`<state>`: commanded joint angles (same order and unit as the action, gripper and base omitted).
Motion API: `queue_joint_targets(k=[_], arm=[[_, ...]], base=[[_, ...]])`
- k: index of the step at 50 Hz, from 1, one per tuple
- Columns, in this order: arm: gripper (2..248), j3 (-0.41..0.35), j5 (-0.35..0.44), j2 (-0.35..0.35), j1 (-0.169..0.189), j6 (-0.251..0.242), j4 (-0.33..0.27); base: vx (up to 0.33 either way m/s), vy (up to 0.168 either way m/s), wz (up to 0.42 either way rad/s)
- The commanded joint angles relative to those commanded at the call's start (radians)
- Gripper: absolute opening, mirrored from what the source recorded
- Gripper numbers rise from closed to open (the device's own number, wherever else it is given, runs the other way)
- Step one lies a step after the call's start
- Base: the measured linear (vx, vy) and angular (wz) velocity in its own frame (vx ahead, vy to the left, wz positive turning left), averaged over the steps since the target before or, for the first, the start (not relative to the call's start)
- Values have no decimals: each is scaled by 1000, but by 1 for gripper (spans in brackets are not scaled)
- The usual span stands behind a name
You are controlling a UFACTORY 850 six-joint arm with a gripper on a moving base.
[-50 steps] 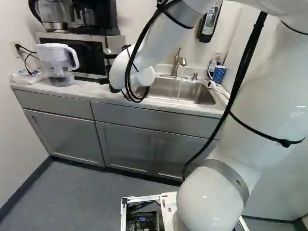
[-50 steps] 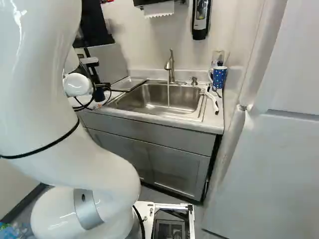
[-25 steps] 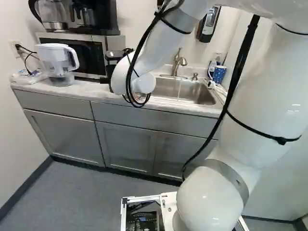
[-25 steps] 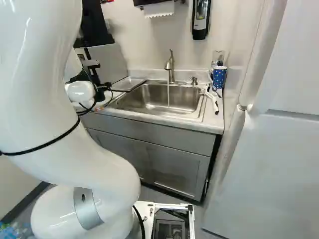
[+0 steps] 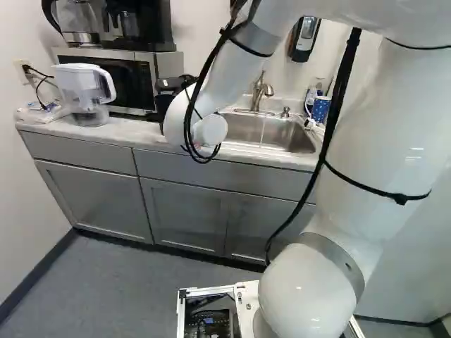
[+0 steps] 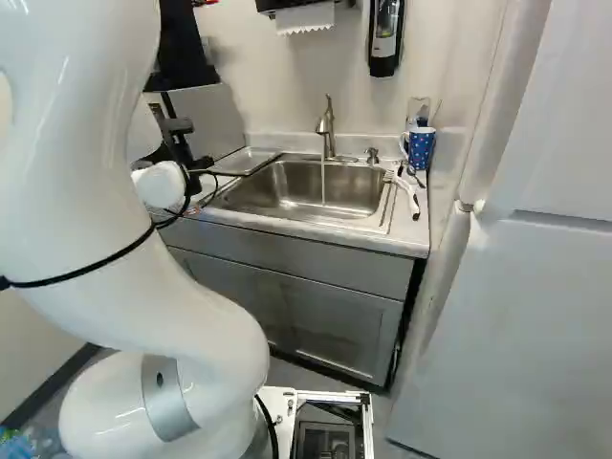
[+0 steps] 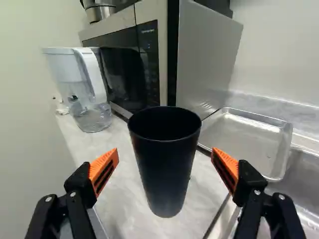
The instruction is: Rinse the cup and place it in the tray
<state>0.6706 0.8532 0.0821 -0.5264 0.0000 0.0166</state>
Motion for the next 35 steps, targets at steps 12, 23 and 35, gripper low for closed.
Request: queue_joint_targets(k=[12, 23, 35], arm=[[247, -2, 18, 7, 0, 0, 0], [247, -2, 18, 7, 0, 0, 0], [151, -2, 18, 7, 0, 0, 0]], base=[[0, 0, 0], [0, 0, 0], [0, 0, 0]])
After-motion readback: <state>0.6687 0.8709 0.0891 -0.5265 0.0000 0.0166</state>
